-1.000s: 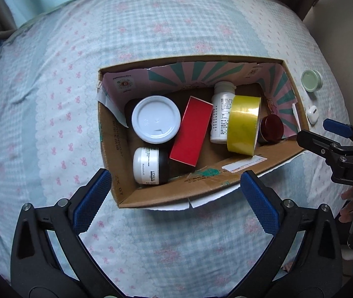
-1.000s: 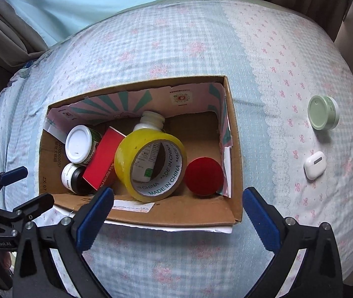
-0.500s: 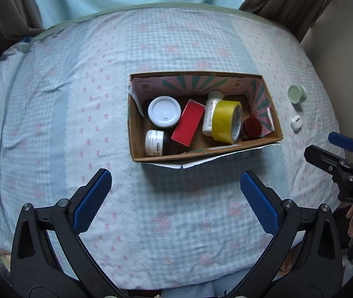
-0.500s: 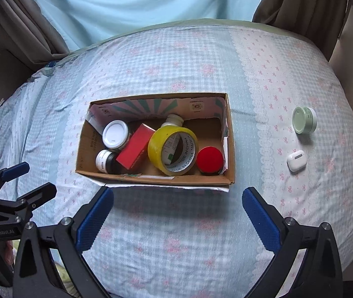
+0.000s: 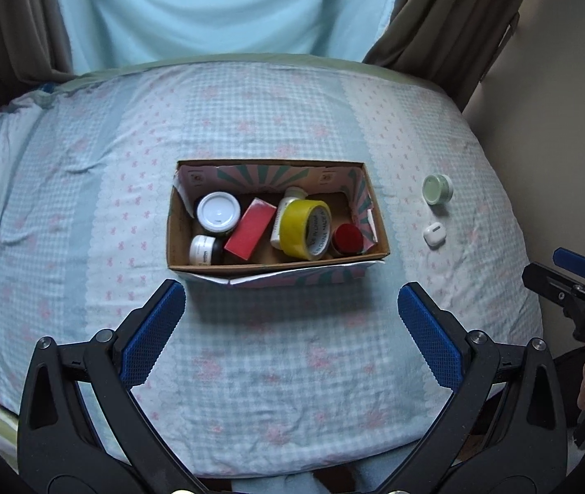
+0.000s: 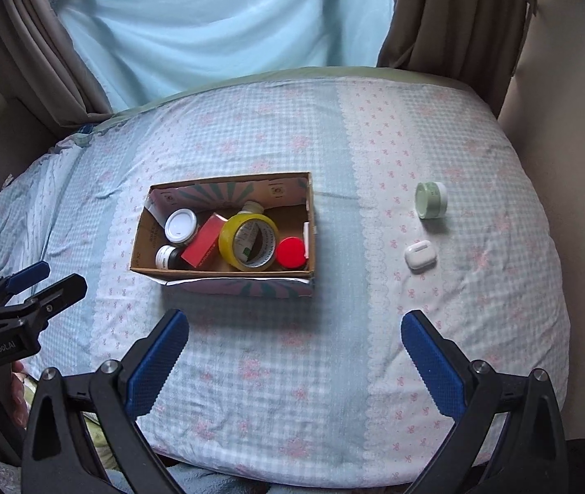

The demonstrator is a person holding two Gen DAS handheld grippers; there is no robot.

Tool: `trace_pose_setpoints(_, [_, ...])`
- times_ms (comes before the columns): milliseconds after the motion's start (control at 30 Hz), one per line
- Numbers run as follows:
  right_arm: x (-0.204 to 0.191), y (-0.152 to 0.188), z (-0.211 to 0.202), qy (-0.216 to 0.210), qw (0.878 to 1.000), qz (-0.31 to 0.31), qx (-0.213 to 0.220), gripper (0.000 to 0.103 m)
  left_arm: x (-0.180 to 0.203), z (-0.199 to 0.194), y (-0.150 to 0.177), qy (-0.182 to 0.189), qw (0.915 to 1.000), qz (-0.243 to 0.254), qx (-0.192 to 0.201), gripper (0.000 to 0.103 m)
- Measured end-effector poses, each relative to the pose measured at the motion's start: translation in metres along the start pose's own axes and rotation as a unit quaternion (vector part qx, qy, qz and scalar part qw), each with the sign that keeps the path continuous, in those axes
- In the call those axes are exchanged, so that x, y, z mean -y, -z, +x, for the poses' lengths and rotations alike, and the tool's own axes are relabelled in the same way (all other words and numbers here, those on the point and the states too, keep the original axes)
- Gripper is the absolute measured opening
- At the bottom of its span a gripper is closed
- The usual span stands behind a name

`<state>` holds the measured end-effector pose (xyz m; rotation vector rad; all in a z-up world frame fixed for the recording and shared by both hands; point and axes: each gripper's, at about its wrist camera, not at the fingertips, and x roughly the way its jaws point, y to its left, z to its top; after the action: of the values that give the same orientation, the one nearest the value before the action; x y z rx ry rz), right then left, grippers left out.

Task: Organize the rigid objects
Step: 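Withdraw both tools from the box toward the green jar and earbud case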

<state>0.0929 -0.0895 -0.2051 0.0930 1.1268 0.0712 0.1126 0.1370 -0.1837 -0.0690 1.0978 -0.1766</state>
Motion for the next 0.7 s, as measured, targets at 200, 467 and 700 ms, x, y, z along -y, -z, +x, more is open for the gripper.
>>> trace_pose_setpoints(200, [0.074,-0.006,-0.015,-0.005,1.0,-0.002,0.019,0.103,0.072,0.004,0.008,-0.022,0.9997,-0.005,0.009,0.103])
trace_pose_setpoints(467, [0.171,-0.033,-0.009,-0.036,0.994,-0.104,0.027,0.103,0.179,0.04,0.018,-0.029,0.9976,-0.061,-0.016,0.103])
trace_pose_setpoints(700, [0.22,-0.063,0.017,-0.036,0.986,-0.161,0.003,0.103,0.237,0.097,0.016,-0.021,0.9938,-0.096,-0.053,0.103])
